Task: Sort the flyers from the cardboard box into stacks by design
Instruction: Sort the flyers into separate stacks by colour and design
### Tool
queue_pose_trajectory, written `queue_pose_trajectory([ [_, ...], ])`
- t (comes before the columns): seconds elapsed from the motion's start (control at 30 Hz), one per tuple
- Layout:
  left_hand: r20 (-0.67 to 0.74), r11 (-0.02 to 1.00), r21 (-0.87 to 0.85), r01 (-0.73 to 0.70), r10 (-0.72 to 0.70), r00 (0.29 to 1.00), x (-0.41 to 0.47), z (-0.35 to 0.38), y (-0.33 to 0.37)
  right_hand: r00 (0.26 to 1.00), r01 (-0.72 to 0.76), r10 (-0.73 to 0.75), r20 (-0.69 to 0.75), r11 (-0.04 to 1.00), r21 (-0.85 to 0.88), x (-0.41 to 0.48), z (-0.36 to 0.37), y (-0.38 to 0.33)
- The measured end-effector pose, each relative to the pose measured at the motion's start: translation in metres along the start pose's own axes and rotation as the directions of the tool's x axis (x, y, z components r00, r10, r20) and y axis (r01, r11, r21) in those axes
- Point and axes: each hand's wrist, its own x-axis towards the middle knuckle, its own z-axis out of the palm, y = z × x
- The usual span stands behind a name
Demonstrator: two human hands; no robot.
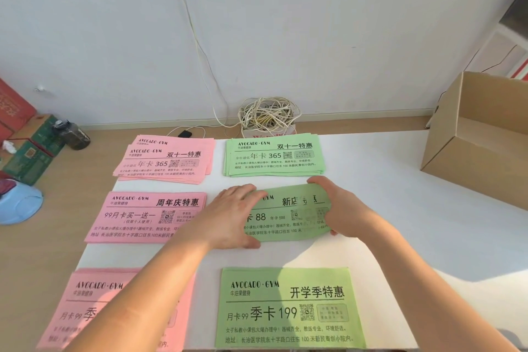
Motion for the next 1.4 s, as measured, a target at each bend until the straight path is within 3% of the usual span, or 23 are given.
queue_pose_trajectory([
  [0.3, 0.021, 1.000, -0.014, -0.007, 0.008, 1.000, 0.005, -0.004, 0.005, 0.990, -0.024, -0.033, -0.137, 0.918, -0.396, -0.009, 0.003, 0.003],
  [0.47, 0.040, 1.000, -0.001, -0.010, 0.010, 0.999, 0.004, -0.005, 0.008, 0.975, 0.210, -0.217, 0.055, 0.803, -0.557, -0.008, -0.002, 0.010],
  [0.57, 0.061, 1.000, -0.005, -0.003, 0.003, 0.998, 0.002, -0.005, 0.009, 0.961, 0.266, -0.260, 0.100, 0.750, -0.606, -0.004, 0.001, 0.011],
  [1.23, 0.078, 1.000, 0.013, 0.024, -0.025, 0.997, 0.001, -0.002, 0.010, 0.957, 0.275, -0.274, 0.092, 0.764, -0.583, -0.001, -0.001, 0.017],
  [1.33, 0.049, 0.994, -0.080, 0.069, -0.066, 0.997, -0.010, -0.010, 0.012, 0.959, 0.268, -0.278, 0.056, 0.821, -0.504, -0.005, -0.005, 0.013],
  [1.4, -0.057, 0.982, -0.169, 0.088, -0.099, 0.994, -0.021, -0.023, 0.007, 0.951, 0.280, -0.308, 0.016, 0.842, -0.462, -0.009, -0.011, 0.004],
])
